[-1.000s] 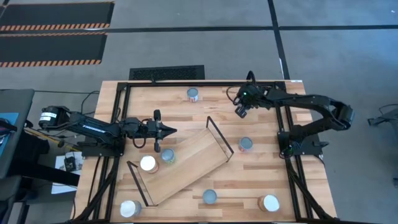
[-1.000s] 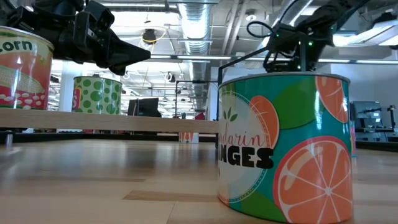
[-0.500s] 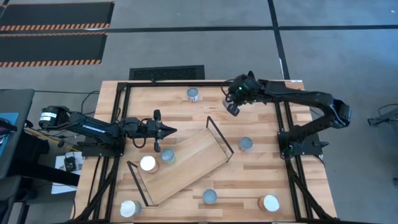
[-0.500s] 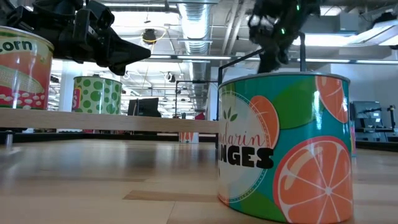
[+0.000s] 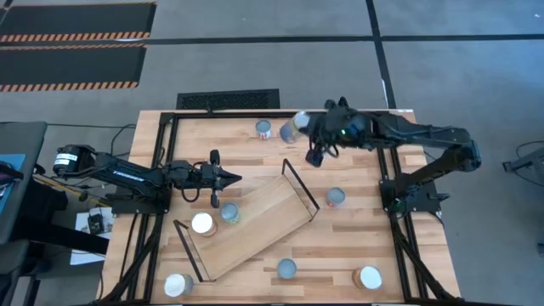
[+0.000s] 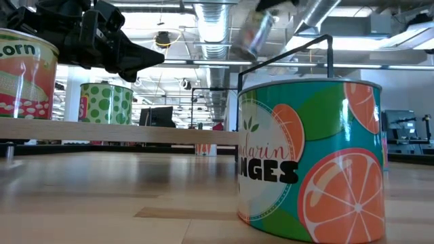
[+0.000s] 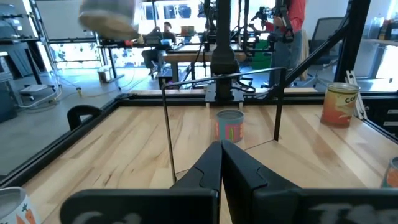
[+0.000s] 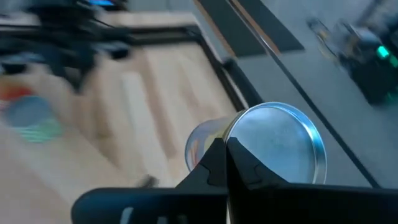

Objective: Pick and place cans onto a shelf
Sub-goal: Put the top canned peaches on the shelf, then put the canned corn on the shelf

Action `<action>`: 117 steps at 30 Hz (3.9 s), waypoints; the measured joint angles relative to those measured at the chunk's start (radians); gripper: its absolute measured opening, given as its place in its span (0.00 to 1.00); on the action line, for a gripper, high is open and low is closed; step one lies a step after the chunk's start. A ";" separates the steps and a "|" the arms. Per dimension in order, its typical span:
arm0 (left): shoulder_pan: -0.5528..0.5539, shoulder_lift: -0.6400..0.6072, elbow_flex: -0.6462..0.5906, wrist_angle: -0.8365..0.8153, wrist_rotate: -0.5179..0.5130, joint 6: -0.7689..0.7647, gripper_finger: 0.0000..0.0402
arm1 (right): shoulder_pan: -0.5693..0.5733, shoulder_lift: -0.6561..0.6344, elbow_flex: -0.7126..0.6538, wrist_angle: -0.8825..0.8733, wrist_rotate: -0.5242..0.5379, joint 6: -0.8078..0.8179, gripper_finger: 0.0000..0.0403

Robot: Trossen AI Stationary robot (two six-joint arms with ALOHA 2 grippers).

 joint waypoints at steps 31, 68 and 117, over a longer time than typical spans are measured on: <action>0.000 0.000 0.002 -0.016 -0.035 -0.013 0.00 | 0.282 0.608 0.290 0.006 -0.190 -0.052 0.01; 0.000 0.000 0.002 -0.013 -0.046 -0.012 0.00 | 0.247 0.669 0.291 0.038 -0.212 -0.111 0.05; 0.000 0.000 0.001 -0.025 -0.041 0.020 0.00 | 0.665 -0.145 -0.490 0.167 0.116 0.261 0.02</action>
